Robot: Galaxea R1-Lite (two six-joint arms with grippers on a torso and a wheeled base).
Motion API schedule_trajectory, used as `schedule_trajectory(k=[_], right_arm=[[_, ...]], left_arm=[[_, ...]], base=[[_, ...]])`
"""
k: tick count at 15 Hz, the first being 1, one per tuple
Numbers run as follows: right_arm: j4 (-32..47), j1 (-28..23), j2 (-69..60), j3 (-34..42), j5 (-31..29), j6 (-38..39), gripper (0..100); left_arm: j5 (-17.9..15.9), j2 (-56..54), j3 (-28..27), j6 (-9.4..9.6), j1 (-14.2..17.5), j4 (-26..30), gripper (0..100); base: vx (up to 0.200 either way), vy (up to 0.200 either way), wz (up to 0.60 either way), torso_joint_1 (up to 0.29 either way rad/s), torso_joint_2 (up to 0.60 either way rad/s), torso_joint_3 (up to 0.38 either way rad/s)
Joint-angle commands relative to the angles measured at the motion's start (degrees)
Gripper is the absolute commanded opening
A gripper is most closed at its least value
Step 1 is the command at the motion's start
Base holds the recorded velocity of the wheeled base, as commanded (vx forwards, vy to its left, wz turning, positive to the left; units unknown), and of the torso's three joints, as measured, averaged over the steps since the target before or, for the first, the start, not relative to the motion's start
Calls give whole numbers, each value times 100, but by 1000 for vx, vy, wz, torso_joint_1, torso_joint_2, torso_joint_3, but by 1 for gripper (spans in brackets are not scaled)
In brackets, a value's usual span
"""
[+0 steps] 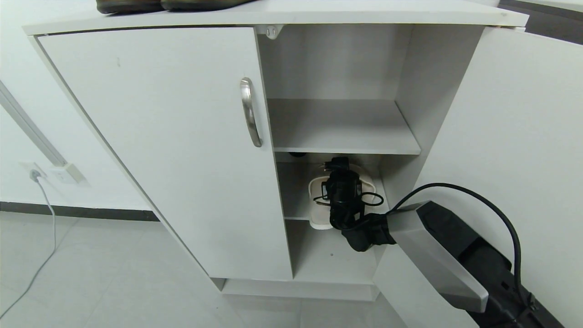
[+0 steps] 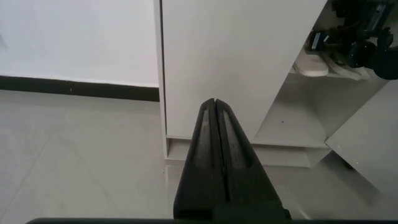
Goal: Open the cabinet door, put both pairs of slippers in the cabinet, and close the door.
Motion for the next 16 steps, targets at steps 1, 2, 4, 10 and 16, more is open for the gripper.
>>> schedule_trajectory(k=[1,2,4,10,16], right_arm=[[-18,0,-30,1,-11,-6,100],[-176,53,-232,307,-20,-15,100],[-651,185,-759,1318,-20,-120,100],[-2532,651,-2271,4622,94,-366,100],[-3208,862,-3167,6415,569,-340,100]], left_arm=[[0,8,1,-1,1,0,0],[0,8,1,-1,1,0,0],[0,8,1,-10,1,0,0],[0,8,1,7,1,0,0],[0,8,1,7,1,0,0]], base=[[0,0,0,0,0,0],[0,0,0,0,0,0],[0,0,0,0,0,0],[0,0,0,0,0,0],[0,0,0,0,0,0]])
